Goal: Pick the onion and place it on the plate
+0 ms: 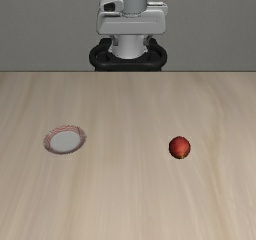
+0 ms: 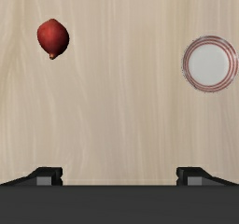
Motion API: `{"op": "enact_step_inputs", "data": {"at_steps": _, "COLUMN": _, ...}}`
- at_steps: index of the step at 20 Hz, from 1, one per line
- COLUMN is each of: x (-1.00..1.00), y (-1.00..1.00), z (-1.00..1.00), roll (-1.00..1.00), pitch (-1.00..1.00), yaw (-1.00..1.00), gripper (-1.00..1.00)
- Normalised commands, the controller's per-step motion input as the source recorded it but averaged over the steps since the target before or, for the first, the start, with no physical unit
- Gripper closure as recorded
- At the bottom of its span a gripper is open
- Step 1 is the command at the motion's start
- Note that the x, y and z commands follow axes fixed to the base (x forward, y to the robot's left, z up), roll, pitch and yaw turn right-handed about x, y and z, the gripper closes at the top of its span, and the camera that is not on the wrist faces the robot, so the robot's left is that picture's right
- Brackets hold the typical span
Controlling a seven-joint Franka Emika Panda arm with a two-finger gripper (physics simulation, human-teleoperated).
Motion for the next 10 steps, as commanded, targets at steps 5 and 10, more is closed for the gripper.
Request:
{"op": "enact_step_inputs", "data": {"at_steps": 5, "x": 0.00, "y": 1.00, "z": 0.00, "roll": 0.00, "pitch": 0.00, "yaw": 0.00, "gripper": -1.00}}
{"op": "enact_step_inputs", "data": {"at_steps": 10, "x": 0.00, "y": 1.00, "z": 0.00, "roll": 0.00, "pitch": 0.00, "yaw": 0.00, "gripper": -1.00}}
